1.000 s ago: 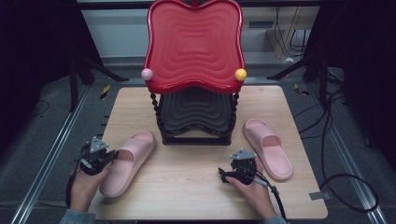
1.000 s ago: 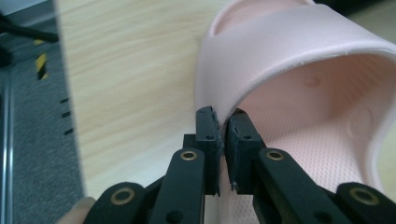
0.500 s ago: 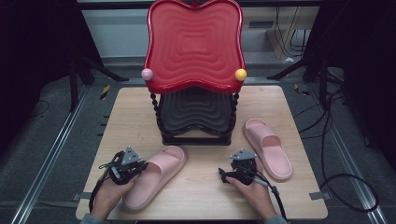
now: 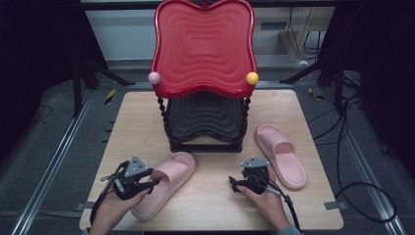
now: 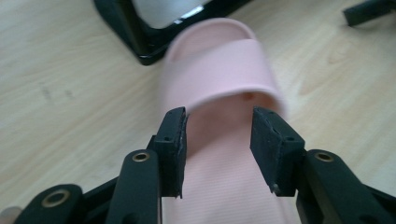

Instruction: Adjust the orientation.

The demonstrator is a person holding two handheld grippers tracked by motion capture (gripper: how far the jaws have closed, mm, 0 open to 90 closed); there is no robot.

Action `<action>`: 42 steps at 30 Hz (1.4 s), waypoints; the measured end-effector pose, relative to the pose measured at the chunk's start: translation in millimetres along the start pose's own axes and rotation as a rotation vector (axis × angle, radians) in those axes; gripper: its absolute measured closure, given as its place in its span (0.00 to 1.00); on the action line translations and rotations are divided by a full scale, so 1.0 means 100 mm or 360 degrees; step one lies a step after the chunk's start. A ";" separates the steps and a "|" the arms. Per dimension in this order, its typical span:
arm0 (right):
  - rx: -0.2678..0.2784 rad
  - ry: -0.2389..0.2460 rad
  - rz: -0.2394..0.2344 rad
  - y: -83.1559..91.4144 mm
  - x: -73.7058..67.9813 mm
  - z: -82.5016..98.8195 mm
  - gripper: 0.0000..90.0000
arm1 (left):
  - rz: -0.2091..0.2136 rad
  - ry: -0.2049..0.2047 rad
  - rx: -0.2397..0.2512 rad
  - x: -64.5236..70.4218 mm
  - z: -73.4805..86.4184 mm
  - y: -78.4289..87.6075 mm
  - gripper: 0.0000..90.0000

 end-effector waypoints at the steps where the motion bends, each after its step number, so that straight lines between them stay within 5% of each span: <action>1: -0.0002 -0.0004 -0.0003 0.00 0.00 0.00 0.09 | 0.0006 0.0003 -0.0004 0.03 0.00 -0.03 0.62; 10: -0.0002 -0.0004 -0.0003 0.00 0.00 0.00 0.09 | 0.0135 0.0059 0.0037 0.22 -0.04 -0.25 0.74; 28: -0.0002 -0.0004 -0.0003 0.00 0.00 0.00 0.09 | 0.0147 0.0089 0.0020 0.27 -0.07 -0.44 0.89; 33: -0.0002 -0.0004 -0.0003 0.00 0.00 0.00 0.09 | 0.0150 0.0085 0.0028 0.29 -0.07 -0.42 0.92; 42: -0.0002 -0.0002 -0.0003 0.00 0.00 0.00 0.09 | 0.0321 0.0032 0.0182 0.60 -0.26 -0.10 0.92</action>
Point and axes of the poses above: each handheld gripper's, and its own axes: y roughly backward along the jaws, z roughly out of its underside, x roughly to its right, the point moved 6 cm from there along -y, roughly forward along the jaws, and after that the axes turned 9 degrees about -x, right-handed, at the moved point
